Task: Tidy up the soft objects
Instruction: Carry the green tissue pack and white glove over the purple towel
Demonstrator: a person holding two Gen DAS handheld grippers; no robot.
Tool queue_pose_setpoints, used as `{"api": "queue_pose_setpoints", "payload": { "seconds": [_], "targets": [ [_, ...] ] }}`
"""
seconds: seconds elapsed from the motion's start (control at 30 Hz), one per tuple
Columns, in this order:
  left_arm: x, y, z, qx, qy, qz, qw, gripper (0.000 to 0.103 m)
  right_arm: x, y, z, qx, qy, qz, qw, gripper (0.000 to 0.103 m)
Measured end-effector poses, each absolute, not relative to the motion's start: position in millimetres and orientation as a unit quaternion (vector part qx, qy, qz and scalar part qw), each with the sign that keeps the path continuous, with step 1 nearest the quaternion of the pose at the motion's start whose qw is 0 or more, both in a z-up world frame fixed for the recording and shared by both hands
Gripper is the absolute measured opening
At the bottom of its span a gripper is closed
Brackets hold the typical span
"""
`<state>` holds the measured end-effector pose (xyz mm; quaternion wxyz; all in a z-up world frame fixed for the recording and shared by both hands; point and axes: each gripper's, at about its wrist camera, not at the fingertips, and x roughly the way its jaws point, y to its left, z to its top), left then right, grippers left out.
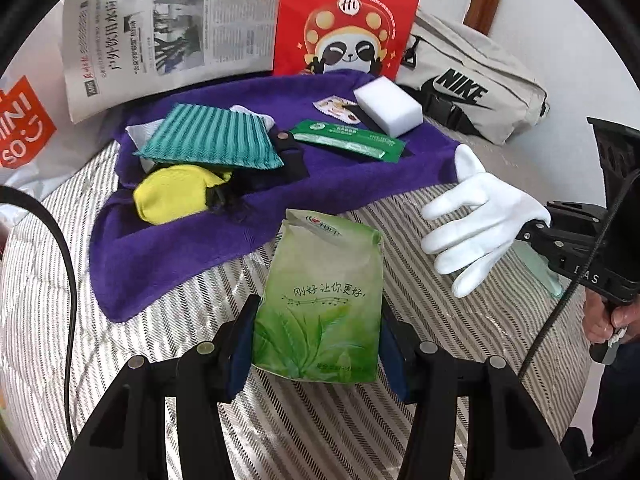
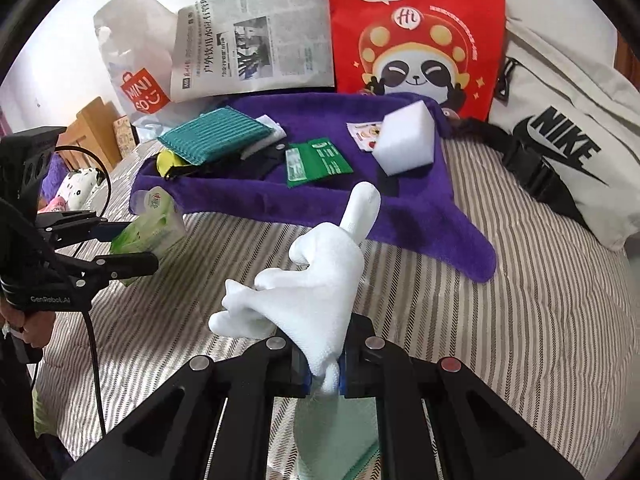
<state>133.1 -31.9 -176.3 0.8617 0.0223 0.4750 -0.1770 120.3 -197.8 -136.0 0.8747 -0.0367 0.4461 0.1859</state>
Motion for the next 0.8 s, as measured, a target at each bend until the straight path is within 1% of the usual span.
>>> {"api": "queue_pose_setpoints", "payload": {
  "seconds": [0.17, 0.43, 0.8],
  "targets": [
    [128.2, -25.8, -166.8, 0.014, 0.468, -0.173, 0.867, 0.052, 123.8, -195.4, -130.9, -0.025, 0.454, 0.185, 0.871, 0.009],
    [124.3, -15.8, -148.8, 0.000, 0.451, -0.175, 0.875, 0.052, 127.7, -192.7, -107.7, -0.007, 0.433, 0.202, 0.879, 0.009],
    [145.4, 1.6, -121.6, -0.015, 0.429, -0.156, 0.890, 0.052, 156.2, -182.6, -85.1, -0.012, 0.414, 0.198, 0.888, 0.009]
  ]
}}
